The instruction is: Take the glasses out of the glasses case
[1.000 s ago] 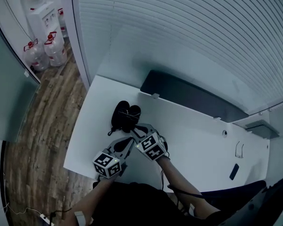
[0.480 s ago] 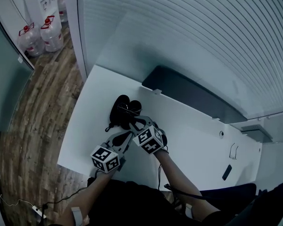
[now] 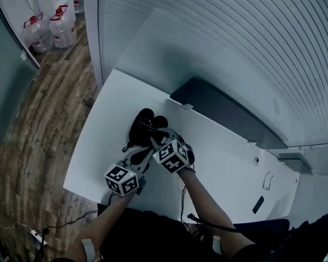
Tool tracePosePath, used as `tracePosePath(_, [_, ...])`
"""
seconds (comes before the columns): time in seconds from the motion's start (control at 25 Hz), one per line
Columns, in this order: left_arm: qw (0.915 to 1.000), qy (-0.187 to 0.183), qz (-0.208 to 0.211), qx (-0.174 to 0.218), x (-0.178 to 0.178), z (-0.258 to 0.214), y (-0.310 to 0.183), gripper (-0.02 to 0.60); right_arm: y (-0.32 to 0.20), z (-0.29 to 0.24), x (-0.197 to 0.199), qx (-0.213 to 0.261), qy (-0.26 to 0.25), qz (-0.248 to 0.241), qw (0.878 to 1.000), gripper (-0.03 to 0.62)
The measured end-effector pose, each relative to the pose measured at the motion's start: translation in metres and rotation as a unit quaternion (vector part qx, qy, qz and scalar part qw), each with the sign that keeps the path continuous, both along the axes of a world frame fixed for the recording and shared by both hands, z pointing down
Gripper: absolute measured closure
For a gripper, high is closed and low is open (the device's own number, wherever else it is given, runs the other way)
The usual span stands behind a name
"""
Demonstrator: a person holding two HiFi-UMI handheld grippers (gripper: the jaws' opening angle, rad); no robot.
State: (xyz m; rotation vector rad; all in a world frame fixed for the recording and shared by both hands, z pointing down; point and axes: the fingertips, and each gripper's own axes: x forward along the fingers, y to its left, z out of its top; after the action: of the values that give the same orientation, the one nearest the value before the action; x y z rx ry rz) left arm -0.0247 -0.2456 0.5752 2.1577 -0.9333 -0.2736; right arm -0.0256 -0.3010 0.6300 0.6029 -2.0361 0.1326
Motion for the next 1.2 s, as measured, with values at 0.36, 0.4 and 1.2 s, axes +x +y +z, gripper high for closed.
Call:
tracePosePath(0.36, [0.9996,0.013,-0.015,-0.021,-0.001,0.011,-0.012,0.575,-0.012,0.016,-0.001,-0.022,0.04,-0.025,0.999,0.505])
tracePosePath(0.4, [0.9995,0.013,-0.016,-0.023,-0.001,0.013,-0.014,0.575,-0.013,0.018,-0.001,-0.024,0.046,-0.031,0.998,0.507])
tracePosePath(1.2, [0.9982,0.011,-0.023,-0.055,0.001,0.028,-0.021,0.574,-0.02,0.042,0.004,-0.054,0.106,-0.065,0.991,0.507])
